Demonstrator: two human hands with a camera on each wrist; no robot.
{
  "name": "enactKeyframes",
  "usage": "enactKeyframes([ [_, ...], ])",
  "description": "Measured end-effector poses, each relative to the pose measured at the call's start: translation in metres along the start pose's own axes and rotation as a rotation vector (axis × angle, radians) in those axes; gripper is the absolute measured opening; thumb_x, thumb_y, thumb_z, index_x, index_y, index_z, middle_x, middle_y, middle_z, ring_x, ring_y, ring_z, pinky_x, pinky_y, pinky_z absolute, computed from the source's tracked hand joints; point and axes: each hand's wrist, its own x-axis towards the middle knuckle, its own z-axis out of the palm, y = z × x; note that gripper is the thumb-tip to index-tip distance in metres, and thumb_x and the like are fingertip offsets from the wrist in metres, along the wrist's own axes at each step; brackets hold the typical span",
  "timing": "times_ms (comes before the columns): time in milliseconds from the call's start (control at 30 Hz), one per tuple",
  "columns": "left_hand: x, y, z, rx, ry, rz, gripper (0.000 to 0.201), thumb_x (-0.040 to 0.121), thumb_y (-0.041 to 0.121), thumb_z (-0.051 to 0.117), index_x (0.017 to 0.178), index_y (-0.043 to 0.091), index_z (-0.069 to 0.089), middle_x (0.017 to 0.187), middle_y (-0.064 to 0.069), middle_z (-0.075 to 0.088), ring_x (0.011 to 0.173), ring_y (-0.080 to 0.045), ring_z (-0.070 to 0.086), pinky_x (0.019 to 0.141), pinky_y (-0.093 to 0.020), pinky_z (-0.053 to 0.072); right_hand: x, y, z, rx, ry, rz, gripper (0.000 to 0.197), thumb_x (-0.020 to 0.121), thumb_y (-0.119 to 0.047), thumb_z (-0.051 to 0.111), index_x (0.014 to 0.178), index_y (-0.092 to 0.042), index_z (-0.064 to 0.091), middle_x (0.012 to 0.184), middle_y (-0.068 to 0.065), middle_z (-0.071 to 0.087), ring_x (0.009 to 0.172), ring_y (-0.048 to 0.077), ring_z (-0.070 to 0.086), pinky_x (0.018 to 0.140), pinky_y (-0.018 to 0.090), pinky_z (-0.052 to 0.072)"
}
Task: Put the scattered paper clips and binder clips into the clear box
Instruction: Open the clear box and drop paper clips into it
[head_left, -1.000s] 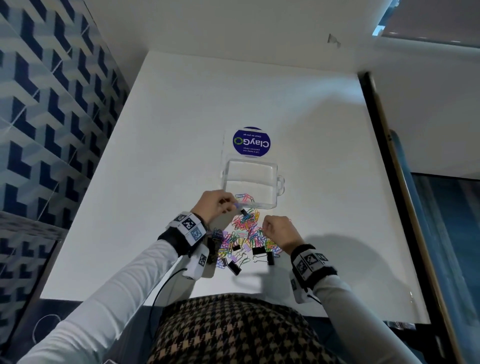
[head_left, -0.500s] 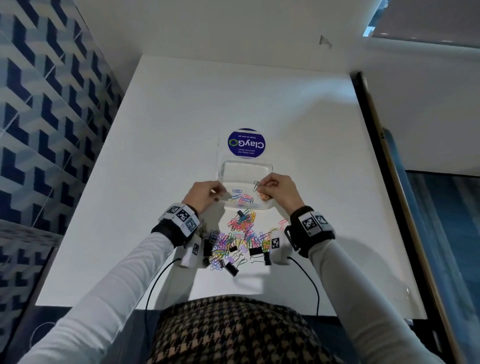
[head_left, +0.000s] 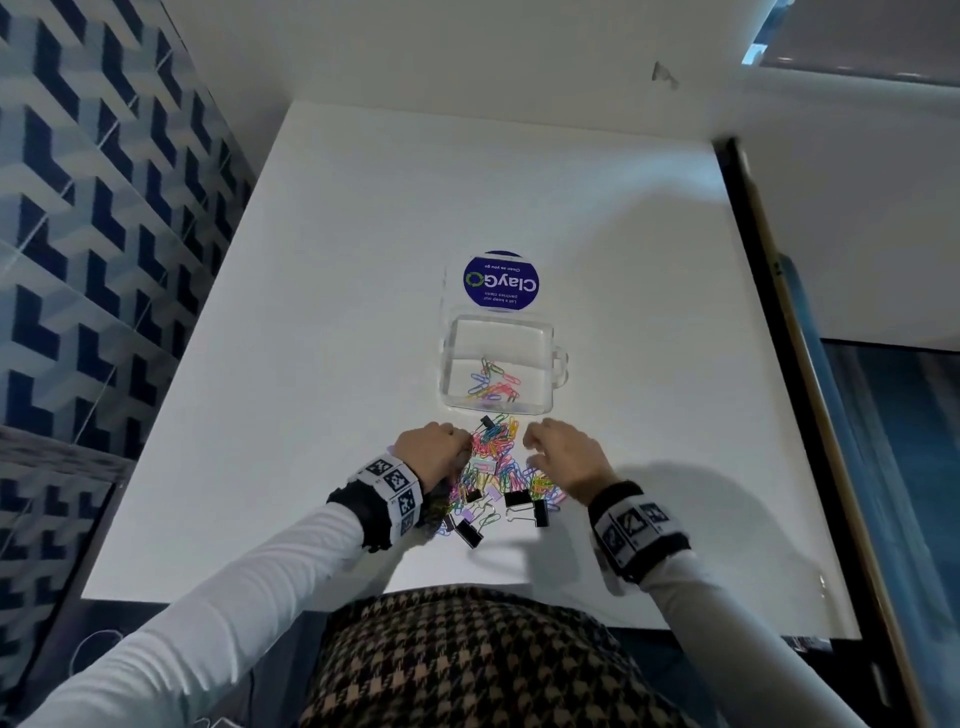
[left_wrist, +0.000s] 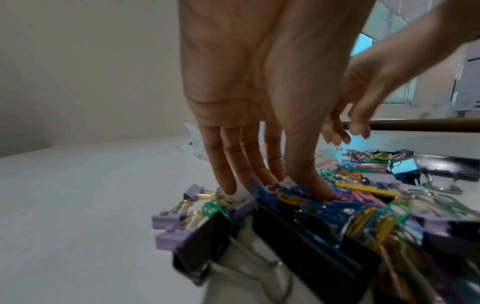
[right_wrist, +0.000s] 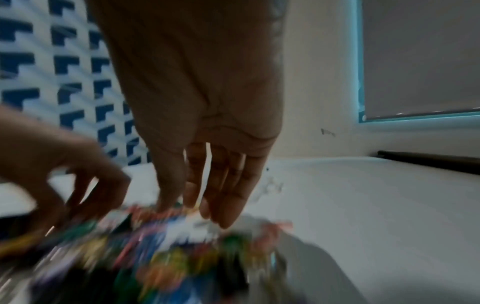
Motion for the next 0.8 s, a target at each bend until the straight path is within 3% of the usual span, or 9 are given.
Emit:
enactKeyframes([
  [100,0.002,0.000,0.001,0.005,-0.050,0.007,0.027,0.088,0.008,0.042,0.112,0.011,0.054,0.116,-0.012,0.056,0.111,-0.028,0.052,0.080,-0.038,0.045,-0.007,-0.002,0.018,-0.053,-0.063,-0.009,0.039,0.085,-0.028,0.060,0.119,-0.015,0.046,0.118,0.006,0.048,0.113,0.023,0.042,0.083,0.038,0.043],
  [167,0.003,-0.001,-0.003,-0.024,-0.101,0.009,0.025,0.083,0.002,0.046,0.103,0.011,0.059,0.113,-0.012,0.058,0.109,-0.029,0.053,0.081,-0.037,0.045,-0.005,-0.008,0.025,-0.046,-0.045,-0.019,0.041,0.084,-0.029,0.062,0.118,-0.012,0.046,0.119,0.008,0.047,0.114,0.024,0.040,0.082,0.038,0.042],
  [267,0.006,-0.008,-0.005,-0.092,-0.154,0.023,0.018,0.080,0.004,0.052,0.092,0.012,0.063,0.105,-0.012,0.062,0.102,-0.030,0.057,0.082,-0.039,0.048,0.000,-0.012,0.027,0.038,-0.048,0.020,0.027,0.083,-0.025,0.063,0.102,-0.012,0.050,0.111,0.008,0.053,0.108,0.024,0.043,0.080,0.036,0.039],
  [367,0.006,-0.017,-0.009,-0.269,-0.151,-0.001,0.012,0.076,0.008,0.061,0.077,0.019,0.064,0.093,-0.006,0.068,0.094,-0.022,0.061,0.083,-0.038,0.051,0.003,-0.012,0.024,0.106,-0.037,0.027,0.008,0.084,-0.014,0.058,0.083,-0.017,0.051,0.099,0.008,0.057,0.101,0.025,0.047,0.080,0.038,0.040],
  [467,0.002,-0.025,-0.014,-0.528,-0.076,-0.042,0.021,0.074,0.005,0.065,0.065,0.022,0.057,0.080,-0.003,0.067,0.081,-0.016,0.060,0.073,-0.022,0.047,0.001,-0.010,0.022,0.109,0.001,0.026,0.009,0.085,-0.011,0.053,0.083,-0.018,0.048,0.098,0.008,0.056,0.097,0.026,0.049,0.077,0.038,0.041],
  [567,-0.003,-0.034,-0.020,-0.692,-0.012,-0.110,0.013,0.075,0.004,0.068,0.075,0.012,0.058,0.070,0.003,0.061,0.072,-0.011,0.056,0.053,-0.004,0.037,-0.006,-0.003,0.023,0.006,0.024,0.011,0.024,0.087,-0.019,0.056,0.108,-0.014,0.047,0.109,0.006,0.050,0.104,0.024,0.043,0.079,0.037,0.040],
  [633,-0.005,-0.040,-0.022,-0.805,-0.023,-0.115,0.013,0.077,0.001,0.067,0.078,0.012,0.060,0.064,0.011,0.062,0.058,0.003,0.058,0.045,-0.002,0.037,-0.010,0.004,0.025,-0.106,0.029,-0.004,0.036,0.085,-0.016,0.058,0.118,-0.012,0.046,0.116,0.008,0.047,0.109,0.025,0.042,0.081,0.034,0.040],
  [700,-0.006,-0.044,-0.022,-0.853,-0.041,-0.123,0.021,0.076,-0.003,0.066,0.083,0.016,0.063,0.073,0.000,0.064,0.055,0.006,0.058,0.046,-0.003,0.040,-0.014,0.008,0.028,-0.087,0.034,0.012,0.033,0.084,-0.014,0.059,0.115,-0.009,0.048,0.115,0.011,0.047,0.108,0.026,0.043,0.079,0.035,0.041],
  [800,-0.005,-0.046,-0.022,-0.847,-0.028,-0.149,0.034,0.074,-0.010,0.061,0.099,0.012,0.063,0.083,-0.007,0.065,0.066,-0.005,0.063,0.047,-0.006,0.045,-0.011,0.010,0.029,0.085,0.008,0.029,0.021,0.079,-0.009,0.062,0.099,-0.005,0.056,0.097,0.010,0.050,0.099,0.029,0.048,0.076,0.036,0.037],
])
